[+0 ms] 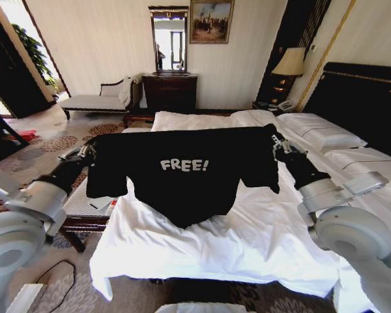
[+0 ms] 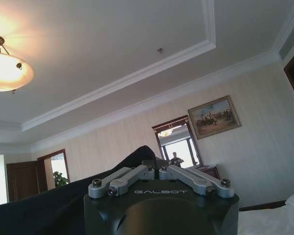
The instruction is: Fold the clothes on the bed.
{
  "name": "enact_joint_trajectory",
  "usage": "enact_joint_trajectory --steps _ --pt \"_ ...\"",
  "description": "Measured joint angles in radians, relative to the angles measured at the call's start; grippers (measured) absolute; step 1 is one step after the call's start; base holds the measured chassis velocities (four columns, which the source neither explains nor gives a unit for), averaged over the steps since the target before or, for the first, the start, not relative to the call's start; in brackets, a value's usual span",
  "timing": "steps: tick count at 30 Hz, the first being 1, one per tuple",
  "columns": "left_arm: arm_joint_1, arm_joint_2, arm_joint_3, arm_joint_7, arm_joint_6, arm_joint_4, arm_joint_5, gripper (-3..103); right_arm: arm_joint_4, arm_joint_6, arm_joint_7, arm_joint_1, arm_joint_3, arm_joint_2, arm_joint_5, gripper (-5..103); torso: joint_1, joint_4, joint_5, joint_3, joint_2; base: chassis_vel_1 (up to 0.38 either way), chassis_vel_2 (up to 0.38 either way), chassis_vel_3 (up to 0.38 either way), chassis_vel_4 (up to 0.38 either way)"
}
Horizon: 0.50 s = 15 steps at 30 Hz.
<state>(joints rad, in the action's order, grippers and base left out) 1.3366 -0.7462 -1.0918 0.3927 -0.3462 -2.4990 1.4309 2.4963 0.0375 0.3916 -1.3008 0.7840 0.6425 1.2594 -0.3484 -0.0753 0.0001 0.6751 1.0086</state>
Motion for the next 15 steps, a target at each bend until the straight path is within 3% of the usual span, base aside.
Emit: enact_joint_trajectory --steps 8,15 --pt "0.010 0.043 -0.119 -0.044 0.028 -0.002 0.122 1 0.006 0.050 0.092 -0.004 0.113 -0.083 0.070 0 0.000 0.0001 -0.0001 0.000 0.000 0.000 0.000 0.000 0.000" --pt "0.019 0.058 -0.209 -0.092 0.057 -0.003 0.186 1 0.007 0.017 0.041 -0.008 0.248 -0.123 0.047 0 0.000 0.0001 -0.0002 0.000 0.000 0.000 0.000 0.000 0.000"
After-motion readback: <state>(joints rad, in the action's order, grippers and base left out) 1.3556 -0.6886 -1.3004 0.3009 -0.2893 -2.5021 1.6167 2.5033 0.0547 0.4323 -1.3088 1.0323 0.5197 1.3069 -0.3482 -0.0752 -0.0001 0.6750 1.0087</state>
